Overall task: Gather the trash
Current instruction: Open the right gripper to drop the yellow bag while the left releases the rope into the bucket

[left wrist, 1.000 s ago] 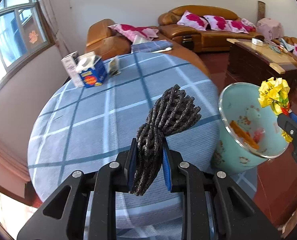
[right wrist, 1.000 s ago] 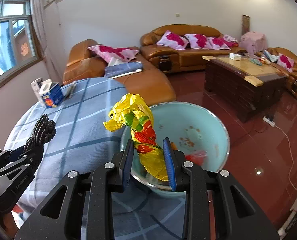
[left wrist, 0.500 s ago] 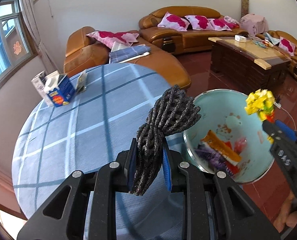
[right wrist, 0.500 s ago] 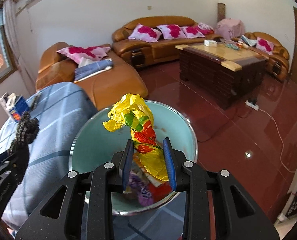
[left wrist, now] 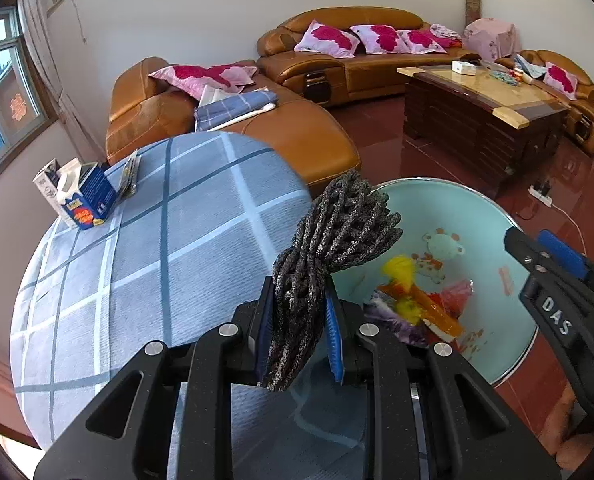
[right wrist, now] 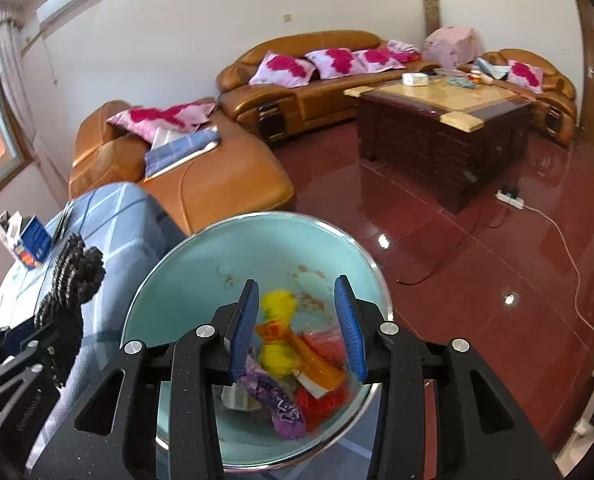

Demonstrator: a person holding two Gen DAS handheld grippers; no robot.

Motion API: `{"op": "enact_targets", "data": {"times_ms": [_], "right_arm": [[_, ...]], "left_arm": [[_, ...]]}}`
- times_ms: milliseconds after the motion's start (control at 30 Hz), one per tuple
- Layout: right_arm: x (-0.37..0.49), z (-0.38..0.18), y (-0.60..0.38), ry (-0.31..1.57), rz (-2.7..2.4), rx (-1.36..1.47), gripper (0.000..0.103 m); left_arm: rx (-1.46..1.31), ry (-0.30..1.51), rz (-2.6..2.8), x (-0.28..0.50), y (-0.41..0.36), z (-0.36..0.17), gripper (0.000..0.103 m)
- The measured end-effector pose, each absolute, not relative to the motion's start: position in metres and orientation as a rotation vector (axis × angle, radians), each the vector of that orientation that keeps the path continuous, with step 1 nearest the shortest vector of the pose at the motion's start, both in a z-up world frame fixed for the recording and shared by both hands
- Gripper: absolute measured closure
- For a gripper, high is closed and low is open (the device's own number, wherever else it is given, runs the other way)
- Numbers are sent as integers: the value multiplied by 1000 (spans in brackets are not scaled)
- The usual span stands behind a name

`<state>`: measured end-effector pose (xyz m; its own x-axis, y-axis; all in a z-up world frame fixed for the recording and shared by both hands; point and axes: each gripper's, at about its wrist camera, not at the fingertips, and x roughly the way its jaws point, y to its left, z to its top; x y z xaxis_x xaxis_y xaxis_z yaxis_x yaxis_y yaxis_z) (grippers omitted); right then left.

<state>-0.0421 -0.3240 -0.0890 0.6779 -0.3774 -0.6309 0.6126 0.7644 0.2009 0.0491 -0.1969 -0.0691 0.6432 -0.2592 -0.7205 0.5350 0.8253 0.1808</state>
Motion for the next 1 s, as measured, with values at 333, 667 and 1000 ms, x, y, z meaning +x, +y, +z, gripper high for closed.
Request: {"op": "enact_targets", "data": {"times_ms": [333,667,1000], "right_arm": [[-65,-73,-342,539,-700,426,63],[-78,-71,-351,515,-747,472,63],[-87,-62,-350,457,-776,491,28]], "left_arm": [[394,737,-528,48,-228,-71,76],[399,730,-548,49,-245,-72,36],[381,738,-497,50,-229,-70,11]]}}
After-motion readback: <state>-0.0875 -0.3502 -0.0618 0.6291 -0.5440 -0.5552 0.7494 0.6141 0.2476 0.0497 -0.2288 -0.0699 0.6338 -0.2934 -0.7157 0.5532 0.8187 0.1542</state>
